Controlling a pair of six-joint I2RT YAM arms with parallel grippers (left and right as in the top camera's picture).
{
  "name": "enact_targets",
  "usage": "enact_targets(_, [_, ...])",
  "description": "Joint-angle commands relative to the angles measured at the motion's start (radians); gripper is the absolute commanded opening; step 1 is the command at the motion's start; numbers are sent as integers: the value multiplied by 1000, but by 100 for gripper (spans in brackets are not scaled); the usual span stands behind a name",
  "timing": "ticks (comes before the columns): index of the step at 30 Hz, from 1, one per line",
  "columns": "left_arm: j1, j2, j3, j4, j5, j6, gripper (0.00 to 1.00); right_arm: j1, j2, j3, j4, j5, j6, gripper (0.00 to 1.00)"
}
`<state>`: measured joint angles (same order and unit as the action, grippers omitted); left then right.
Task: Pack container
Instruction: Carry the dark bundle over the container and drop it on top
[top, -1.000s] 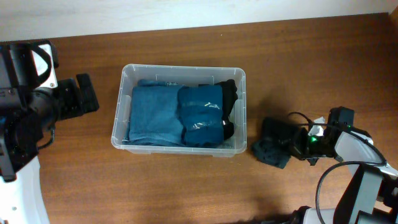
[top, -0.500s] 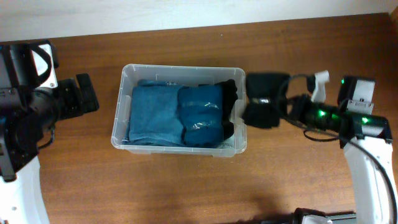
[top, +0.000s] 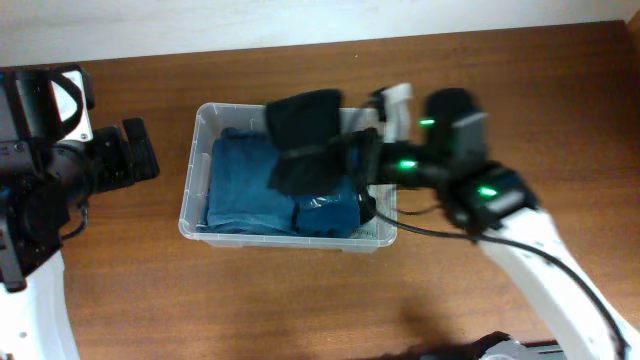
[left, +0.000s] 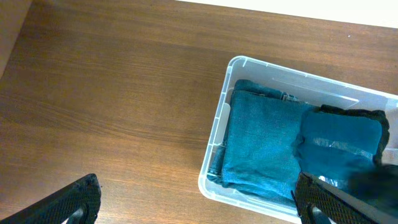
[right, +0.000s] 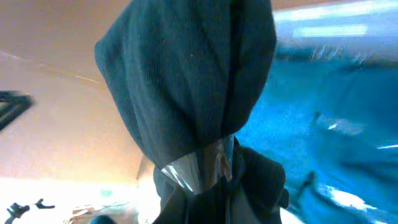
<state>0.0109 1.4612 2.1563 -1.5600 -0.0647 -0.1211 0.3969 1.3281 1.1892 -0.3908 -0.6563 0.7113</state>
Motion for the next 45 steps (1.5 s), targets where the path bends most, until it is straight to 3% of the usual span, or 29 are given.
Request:
enact_targets(1, [5, -8, 11, 2, -11, 2, 99, 97, 103, 10, 37, 151, 148, 4])
enact_targets(4, [5, -8, 11, 2, -11, 2, 99, 155, 200, 10, 79, 213, 170, 4])
enact_targets(5, [5, -8, 11, 2, -11, 2, 100, 168, 222, 10, 79, 236, 170, 10])
enact_targets(7, [5, -8, 11, 2, -11, 2, 99, 187, 252, 10, 63, 285, 169, 35])
enact_targets(9, [5, -8, 11, 2, -11, 2, 100, 194, 256, 10, 27, 344, 159, 44])
enact_targets(19, [5, -8, 11, 2, -11, 2, 99, 132, 44, 48, -190, 537, -32, 63])
enact_targets(24, [5, -8, 11, 2, -11, 2, 99, 69, -84, 50, -228, 510, -276, 72])
enact_targets(25, [5, -8, 11, 2, -11, 2, 99, 65, -109, 50, -227, 507, -321, 80])
enact_targets(26, [5, -8, 11, 2, -11, 2, 99, 66, -132, 50, -227, 507, -343, 98])
enact_targets(29, [5, -8, 11, 2, -11, 2, 99, 67, -199, 50, -225, 507, -344, 98])
enact_targets(34, [5, -8, 11, 2, -11, 2, 99, 65, -267, 50, -388, 544, -414, 98])
enact_targets(40, [5, -8, 11, 2, -11, 2, 99, 66, -374, 50, -425, 724, -529, 98])
enact_targets(45, [5, -8, 11, 2, -11, 2, 100, 66, -516, 50, -464, 879, -539, 98])
